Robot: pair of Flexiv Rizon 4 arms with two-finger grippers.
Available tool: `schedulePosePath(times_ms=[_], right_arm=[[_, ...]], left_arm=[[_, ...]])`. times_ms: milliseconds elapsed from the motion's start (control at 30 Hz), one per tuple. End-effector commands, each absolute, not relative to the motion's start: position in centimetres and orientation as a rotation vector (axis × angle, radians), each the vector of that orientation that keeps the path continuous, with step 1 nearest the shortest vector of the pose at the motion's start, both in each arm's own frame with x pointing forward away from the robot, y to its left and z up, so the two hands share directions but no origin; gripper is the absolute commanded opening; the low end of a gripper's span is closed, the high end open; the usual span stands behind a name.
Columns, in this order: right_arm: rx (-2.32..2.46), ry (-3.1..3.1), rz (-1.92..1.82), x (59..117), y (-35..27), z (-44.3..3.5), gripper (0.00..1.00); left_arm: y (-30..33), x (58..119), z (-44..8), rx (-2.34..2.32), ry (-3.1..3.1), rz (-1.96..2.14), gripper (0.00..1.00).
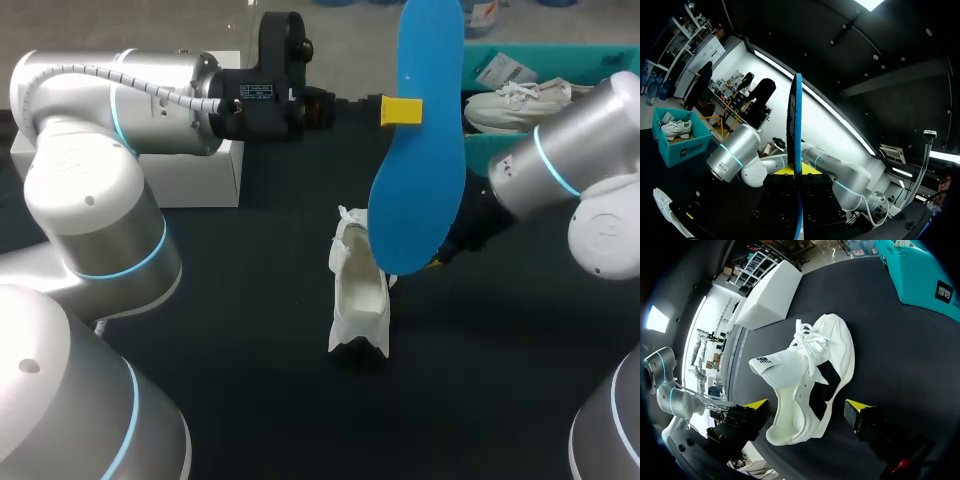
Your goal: Take the shoe out of the shoebox, open the shoe tongue, remove and reinsert the insole, then place the shoe into the shoebox
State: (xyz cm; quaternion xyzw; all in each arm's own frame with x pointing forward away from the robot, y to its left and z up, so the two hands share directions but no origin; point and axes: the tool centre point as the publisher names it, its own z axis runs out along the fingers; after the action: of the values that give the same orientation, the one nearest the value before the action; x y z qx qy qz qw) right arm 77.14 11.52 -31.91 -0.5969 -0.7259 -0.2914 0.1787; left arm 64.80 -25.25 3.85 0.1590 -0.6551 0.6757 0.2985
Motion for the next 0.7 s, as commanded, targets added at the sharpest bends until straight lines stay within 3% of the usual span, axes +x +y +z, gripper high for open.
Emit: schedulePosePath(times_ms=[33, 300, 700], right_arm=[[-1.668, -2.032, -0.855, 76.7, 11.1, -32.0, 1.0], [-1.644, -1.868, -0.969, 76.9, 10.7, -32.2, 1.0], [-1.483, -1.716, -1.072, 76.8, 8.0, -26.0, 1.0]], left_arm=[[-25.4, 64.8, 3.8, 0.422, -1.739, 1.797, 0.0], [-25.4, 64.8, 3.8, 0.422, -1.739, 1.797, 0.0], [-25.4, 64.8, 3.8, 0.422, -1.739, 1.797, 0.0]])
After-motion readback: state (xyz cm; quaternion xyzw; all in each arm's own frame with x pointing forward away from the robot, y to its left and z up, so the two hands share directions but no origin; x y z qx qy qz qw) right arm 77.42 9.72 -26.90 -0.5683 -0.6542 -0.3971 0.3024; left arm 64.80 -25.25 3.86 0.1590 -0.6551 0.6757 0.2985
